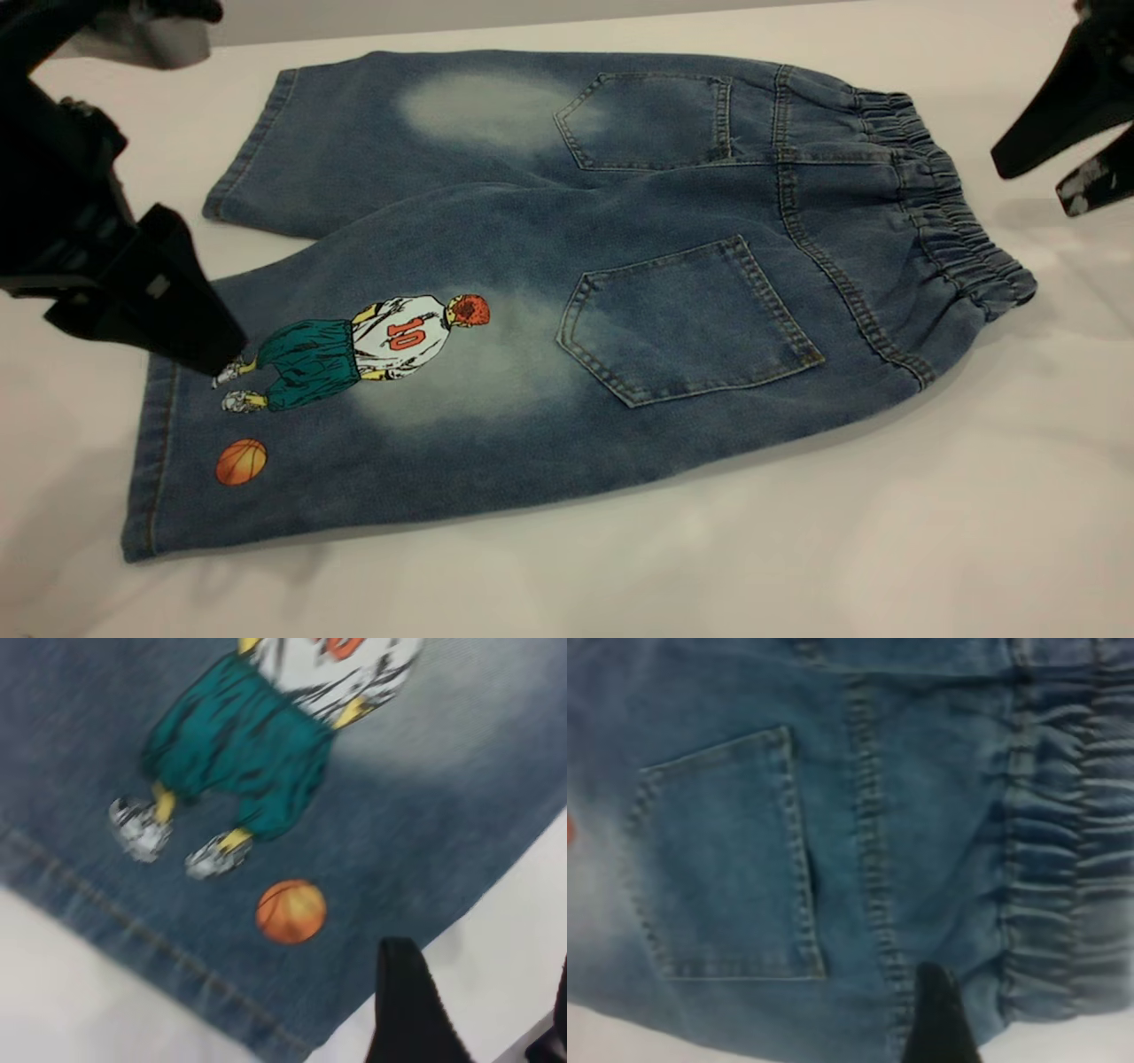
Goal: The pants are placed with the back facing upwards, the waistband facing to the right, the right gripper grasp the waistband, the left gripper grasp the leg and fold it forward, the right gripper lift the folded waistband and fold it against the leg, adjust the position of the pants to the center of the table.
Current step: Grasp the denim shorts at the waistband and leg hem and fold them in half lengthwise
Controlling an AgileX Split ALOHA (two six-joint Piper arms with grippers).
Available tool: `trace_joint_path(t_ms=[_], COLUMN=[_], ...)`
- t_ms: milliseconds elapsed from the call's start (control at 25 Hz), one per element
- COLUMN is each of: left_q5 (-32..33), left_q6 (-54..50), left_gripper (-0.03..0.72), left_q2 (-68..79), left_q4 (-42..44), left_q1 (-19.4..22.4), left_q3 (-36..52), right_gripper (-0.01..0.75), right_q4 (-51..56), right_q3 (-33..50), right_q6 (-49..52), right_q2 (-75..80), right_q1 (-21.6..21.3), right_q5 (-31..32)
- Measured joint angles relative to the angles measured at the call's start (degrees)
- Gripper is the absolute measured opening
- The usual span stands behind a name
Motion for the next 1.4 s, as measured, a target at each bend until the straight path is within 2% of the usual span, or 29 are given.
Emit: trace_joint_path(t_ms=[240, 440, 640, 1040, 1400], left_q5=[1.41, -2.94, -4.60, -4.60, -4.66], left_q6=[-7.46, -7.46, -7.46, -7.50, -7.46], left_gripper=[0.369, 0.369, 0.369, 0.369, 0.369], left_q2=[0.26, 0.26, 0.26, 0.26, 0.26], left_q4=[7.19, 7.36, 7.36, 7.36, 7.36], left_q1=[0.00, 0.00, 0.00, 0.00, 0.00], left_q3=[1.04, 5.17, 6.41, 6.41, 6.41], right_gripper=[0.423, 0.423, 0.423, 0.423, 0.423], right_q4=[-1.73, -1.51, -0.80, 0.75, 2.02], right_q3=[0.00, -0.04, -0.04, -2.19, -2.34], right_q6=[1.51, 1.50, 0.88, 0.23, 0.23], right_q2=[2.45, 4.58, 7.12, 10.44, 13.06], right_q1=[-0.45, -0.59, -0.59, -0.59, -0.59], right_q5=[-1.43, -0.94, -1.01, 1.57, 1.45])
